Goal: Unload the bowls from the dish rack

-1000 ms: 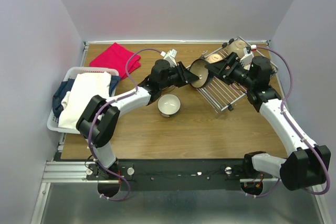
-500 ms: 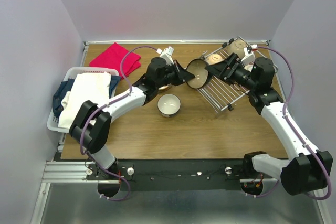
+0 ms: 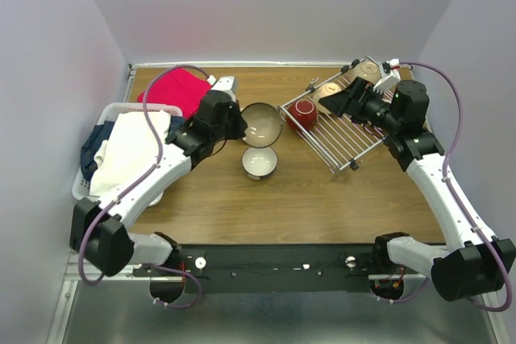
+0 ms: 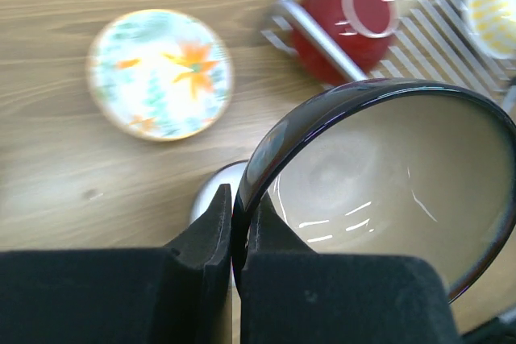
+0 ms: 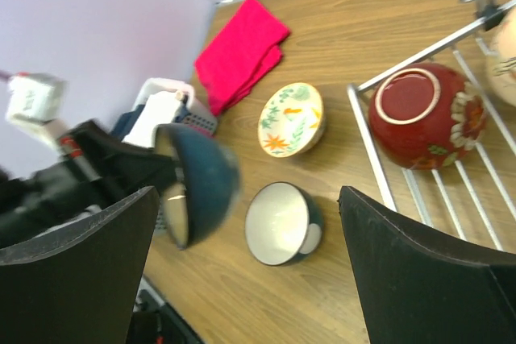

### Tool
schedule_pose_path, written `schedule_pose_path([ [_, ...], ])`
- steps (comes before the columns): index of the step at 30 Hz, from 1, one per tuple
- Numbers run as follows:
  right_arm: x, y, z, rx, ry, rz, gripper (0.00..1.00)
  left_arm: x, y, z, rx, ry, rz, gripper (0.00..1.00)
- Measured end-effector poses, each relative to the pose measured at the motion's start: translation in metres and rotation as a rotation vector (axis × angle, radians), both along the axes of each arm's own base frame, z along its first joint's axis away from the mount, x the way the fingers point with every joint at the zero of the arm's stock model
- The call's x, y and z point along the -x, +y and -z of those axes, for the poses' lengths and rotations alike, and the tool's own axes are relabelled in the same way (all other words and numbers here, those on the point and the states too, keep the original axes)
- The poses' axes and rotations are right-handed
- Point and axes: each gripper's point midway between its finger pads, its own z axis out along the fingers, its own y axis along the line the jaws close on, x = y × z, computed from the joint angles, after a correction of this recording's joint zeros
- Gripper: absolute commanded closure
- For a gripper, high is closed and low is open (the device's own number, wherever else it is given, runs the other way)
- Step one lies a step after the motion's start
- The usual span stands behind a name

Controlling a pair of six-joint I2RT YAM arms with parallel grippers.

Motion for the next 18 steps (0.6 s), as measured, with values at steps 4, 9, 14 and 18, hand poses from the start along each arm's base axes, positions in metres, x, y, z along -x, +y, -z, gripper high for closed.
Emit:
schedule_pose_path([
  [4, -0.003, -0.009, 0.004, 0.069, -0.01, 0.033, 0.0, 0.014, 0.05, -0.003, -0.115, -0.004, -0.085, 1.0],
  [9, -0.007, -0.018, 0.019, 0.142, 0.01, 0.063, 0.0, 0.032, 0.105, 0.04, -0.253, 0.11, -0.173, 1.0],
  [14, -0.015, -0.019, 0.037, 0.177, 0.047, 0.061, 0.0, 0.059, 0.143, 0.097, -0.356, 0.282, -0.223, 1.0],
  [18, -0.018, -0.018, 0.045, 0.188, 0.065, 0.059, 0.0, 0.071, 0.153, 0.126, -0.397, 0.365, -0.225, 1.0],
])
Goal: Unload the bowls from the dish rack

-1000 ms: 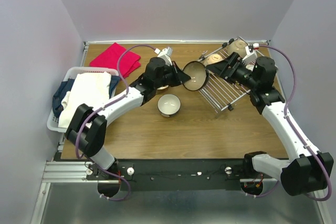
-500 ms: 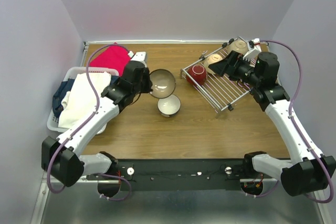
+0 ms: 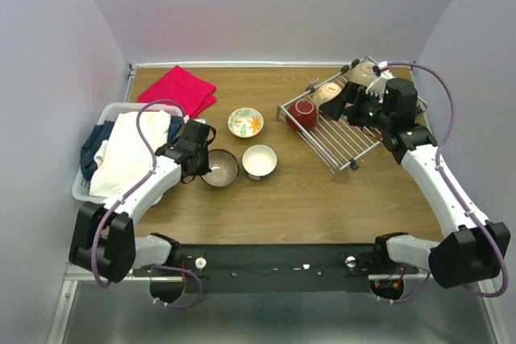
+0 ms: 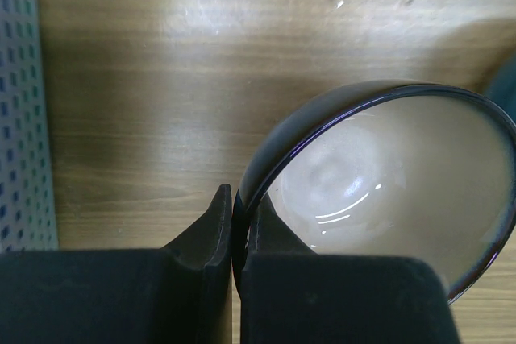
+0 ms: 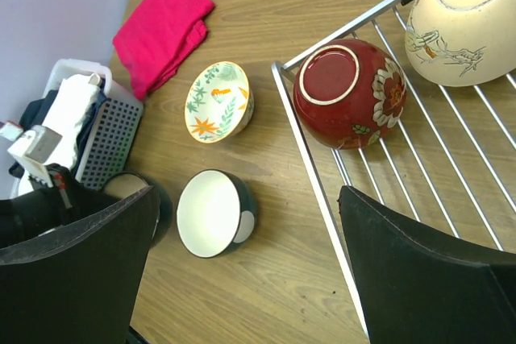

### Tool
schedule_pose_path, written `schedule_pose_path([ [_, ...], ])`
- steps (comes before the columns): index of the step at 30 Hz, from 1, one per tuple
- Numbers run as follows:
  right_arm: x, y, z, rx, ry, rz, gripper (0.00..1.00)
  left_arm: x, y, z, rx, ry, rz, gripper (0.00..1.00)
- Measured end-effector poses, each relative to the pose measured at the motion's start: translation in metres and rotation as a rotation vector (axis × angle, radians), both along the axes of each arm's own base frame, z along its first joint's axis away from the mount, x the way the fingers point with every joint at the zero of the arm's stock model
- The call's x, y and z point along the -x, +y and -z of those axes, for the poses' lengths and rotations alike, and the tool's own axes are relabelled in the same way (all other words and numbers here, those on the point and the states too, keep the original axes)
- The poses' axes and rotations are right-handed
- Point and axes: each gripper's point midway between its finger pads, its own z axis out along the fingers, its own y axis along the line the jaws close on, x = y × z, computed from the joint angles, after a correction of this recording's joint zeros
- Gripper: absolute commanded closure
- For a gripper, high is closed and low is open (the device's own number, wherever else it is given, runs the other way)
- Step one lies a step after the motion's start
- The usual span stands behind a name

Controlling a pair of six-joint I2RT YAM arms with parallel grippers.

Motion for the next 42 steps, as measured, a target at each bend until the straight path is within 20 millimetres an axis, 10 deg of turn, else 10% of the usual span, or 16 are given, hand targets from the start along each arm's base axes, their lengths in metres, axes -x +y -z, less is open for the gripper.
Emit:
schedule_pose_path([
  [4, -0.002, -0.001, 0.006, 0.012, 0.013, 0.001, 0.0, 0.007, 0.007, 0.027, -0.012, 0.072, -0.014, 0.99],
  [19, -0.009, -0.021, 0.048, 0.155, 0.104, 0.067, 0.0, 0.001, 0.012, 0.035, 0.016, 0.043, -0.029, 0.38],
  [30, -0.034, -0.05, 0.055, 0.322, 0.094, 0.168, 0.0, -0.008, 0.01, -0.026, 0.065, -0.187, 0.015, 0.01],
  [42, -0.085, -0.107, 0.084, 0.608, 0.203, 0.399, 0.0, 0.002, 0.011, -0.081, 0.124, -0.543, 0.109, 0.01],
])
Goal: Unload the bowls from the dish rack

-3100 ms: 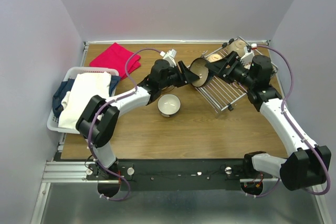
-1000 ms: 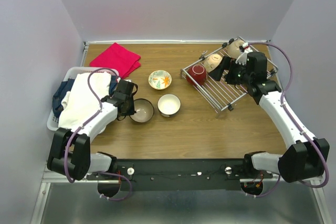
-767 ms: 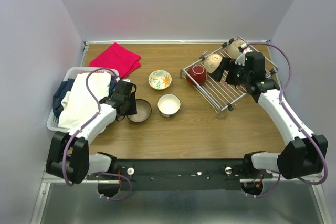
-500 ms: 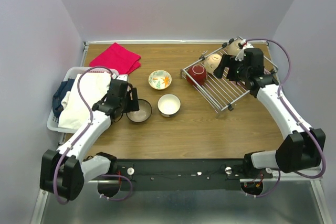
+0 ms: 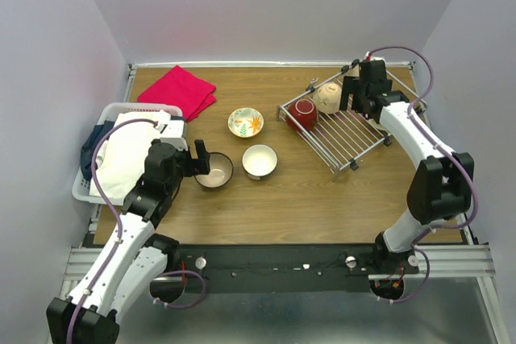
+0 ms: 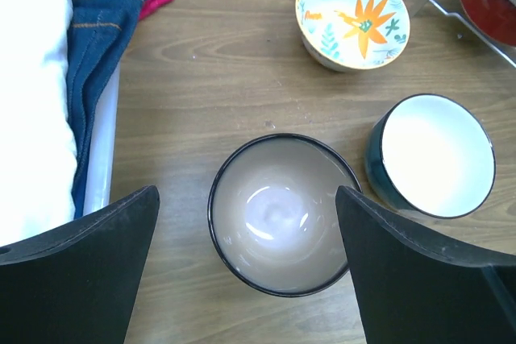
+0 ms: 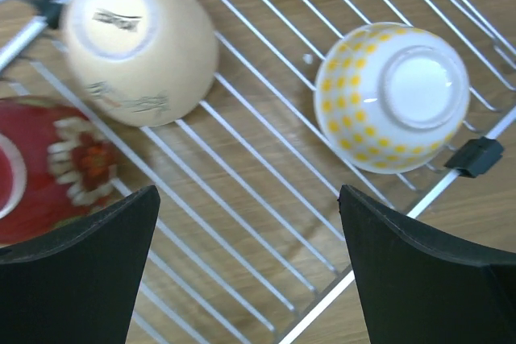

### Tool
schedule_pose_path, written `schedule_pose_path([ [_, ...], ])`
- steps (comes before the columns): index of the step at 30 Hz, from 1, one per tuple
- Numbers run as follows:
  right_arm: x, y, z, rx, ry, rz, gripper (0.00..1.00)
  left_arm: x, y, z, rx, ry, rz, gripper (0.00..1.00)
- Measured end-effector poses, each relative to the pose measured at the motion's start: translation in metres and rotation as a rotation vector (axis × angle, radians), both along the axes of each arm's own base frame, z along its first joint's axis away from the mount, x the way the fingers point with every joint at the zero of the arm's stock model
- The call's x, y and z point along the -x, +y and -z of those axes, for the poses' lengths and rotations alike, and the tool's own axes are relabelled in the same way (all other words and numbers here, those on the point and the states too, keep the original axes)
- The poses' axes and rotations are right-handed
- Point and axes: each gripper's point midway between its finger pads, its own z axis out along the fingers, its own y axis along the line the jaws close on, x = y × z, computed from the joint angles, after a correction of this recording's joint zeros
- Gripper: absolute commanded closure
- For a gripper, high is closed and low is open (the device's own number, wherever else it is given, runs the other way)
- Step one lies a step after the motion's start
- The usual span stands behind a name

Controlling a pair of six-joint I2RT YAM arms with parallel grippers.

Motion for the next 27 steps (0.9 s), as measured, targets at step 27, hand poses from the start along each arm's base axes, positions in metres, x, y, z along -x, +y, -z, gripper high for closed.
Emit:
schedule_pose_path([
  [27, -0.047, -0.086, 0.082, 0.478, 0.253, 0.247, 0.01, -0.004, 0.0, -0.02, 0.009, -0.103, 0.008, 0.01],
])
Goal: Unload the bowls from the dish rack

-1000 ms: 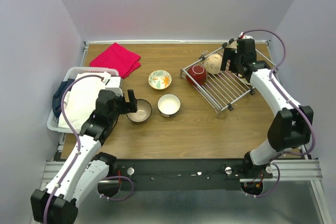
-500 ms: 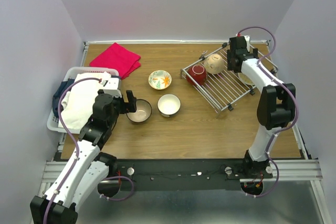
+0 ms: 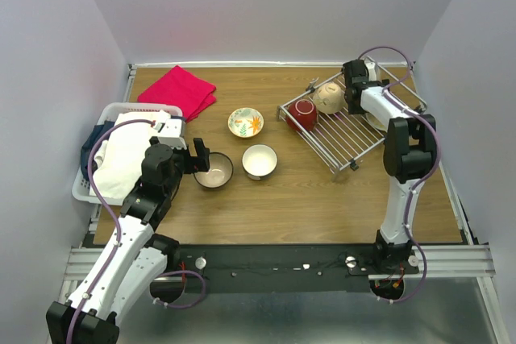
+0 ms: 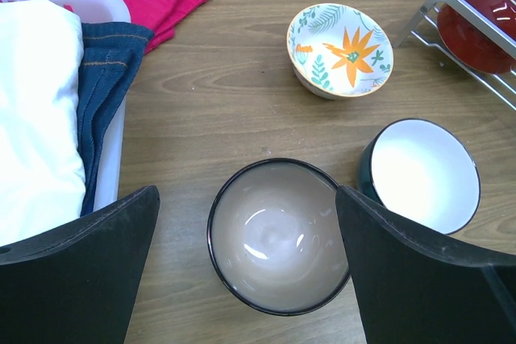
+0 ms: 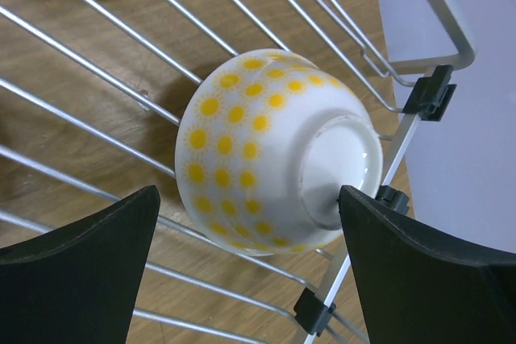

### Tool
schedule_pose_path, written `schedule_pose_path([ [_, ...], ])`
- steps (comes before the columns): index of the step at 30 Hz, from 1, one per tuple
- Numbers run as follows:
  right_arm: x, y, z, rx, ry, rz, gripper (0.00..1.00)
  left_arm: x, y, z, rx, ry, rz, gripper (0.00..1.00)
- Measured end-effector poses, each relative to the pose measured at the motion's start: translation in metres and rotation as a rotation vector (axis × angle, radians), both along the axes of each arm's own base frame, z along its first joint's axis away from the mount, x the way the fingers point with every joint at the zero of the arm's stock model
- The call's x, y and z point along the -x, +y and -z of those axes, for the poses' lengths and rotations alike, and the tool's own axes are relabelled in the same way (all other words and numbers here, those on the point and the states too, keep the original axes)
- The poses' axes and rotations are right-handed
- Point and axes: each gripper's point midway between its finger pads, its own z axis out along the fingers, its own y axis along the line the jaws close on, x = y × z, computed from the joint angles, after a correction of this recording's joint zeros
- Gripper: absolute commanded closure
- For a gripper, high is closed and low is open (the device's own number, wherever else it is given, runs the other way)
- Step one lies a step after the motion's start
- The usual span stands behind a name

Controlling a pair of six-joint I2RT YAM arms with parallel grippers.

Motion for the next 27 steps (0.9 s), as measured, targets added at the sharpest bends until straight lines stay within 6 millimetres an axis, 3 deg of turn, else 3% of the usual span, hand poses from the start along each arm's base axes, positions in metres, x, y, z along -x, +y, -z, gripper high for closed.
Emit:
schedule_pose_path([
  [8, 0.006, -0.012, 0.01, 0.079, 0.038, 0.044, 0.02, 0.0, 0.0, -0.001, 0.001, -0.003, 0.0, 0.01],
  [27, 0.008, -0.013, 0.012, 0.15, 0.096, 0.01, 0.09, 0.0, 0.0, -0.001, 0.001, -0.003, 0.0, 0.01],
])
